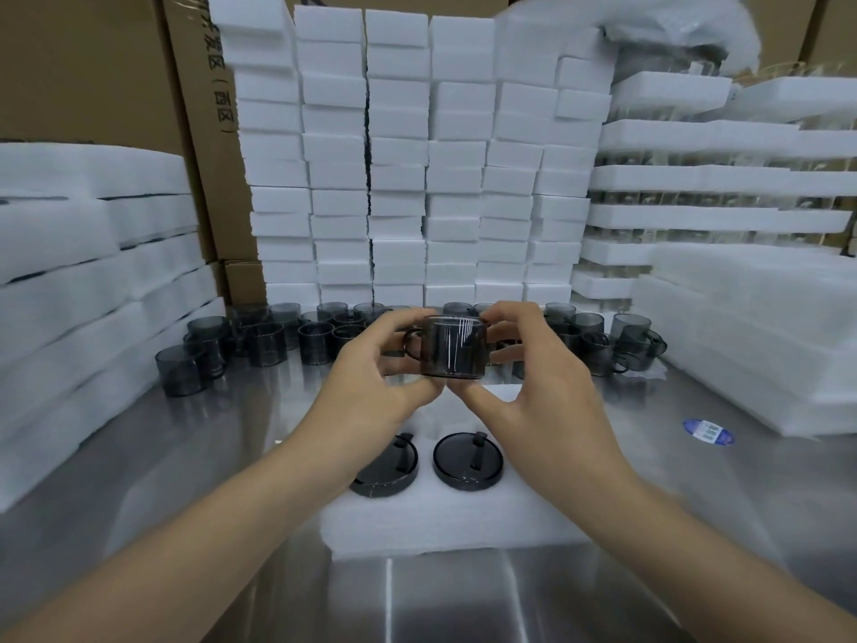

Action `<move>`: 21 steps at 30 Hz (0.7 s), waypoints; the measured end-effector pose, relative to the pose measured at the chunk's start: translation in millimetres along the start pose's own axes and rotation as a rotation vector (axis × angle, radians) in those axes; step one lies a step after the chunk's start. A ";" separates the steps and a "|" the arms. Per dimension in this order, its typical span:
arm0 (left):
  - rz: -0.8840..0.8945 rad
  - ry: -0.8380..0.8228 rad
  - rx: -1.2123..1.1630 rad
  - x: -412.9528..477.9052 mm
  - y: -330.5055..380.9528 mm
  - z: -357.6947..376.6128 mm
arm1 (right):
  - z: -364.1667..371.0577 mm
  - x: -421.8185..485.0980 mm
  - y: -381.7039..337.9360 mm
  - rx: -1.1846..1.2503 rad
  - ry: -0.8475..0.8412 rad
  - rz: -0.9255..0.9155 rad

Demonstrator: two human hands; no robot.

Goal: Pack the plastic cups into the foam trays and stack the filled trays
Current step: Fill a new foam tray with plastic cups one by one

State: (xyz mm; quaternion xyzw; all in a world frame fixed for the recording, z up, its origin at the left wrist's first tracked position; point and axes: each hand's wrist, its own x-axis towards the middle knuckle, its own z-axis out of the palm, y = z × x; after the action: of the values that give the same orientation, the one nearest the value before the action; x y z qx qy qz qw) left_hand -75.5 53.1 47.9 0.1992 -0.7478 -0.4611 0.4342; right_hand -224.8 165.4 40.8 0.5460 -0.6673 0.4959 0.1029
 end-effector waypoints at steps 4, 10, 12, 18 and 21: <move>0.069 0.043 0.075 -2.0 -1.4 4.3 | 0.8 2.0 3.1 -0.079 -0.010 0.033; 0.241 0.126 0.254 -9.6 2.6 10.0 | -2.4 0.4 -0.5 -0.118 -0.017 -0.036; 0.268 0.115 0.290 -11.6 4.3 10.7 | -2.8 -1.5 -3.2 -0.163 -0.027 -0.096; 0.294 0.075 0.249 -13.9 6.3 8.8 | -1.9 -1.0 -3.9 -0.107 0.009 -0.111; 0.252 0.048 0.196 -11.2 5.3 8.0 | -2.3 -0.8 -3.1 -0.003 0.019 -0.058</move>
State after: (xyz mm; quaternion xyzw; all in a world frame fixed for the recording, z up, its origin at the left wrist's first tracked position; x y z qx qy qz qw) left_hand -75.5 67.7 45.6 0.1563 -0.7976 -0.3229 0.4849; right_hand -222.9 167.9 43.1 0.5603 -0.6508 0.4970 0.1246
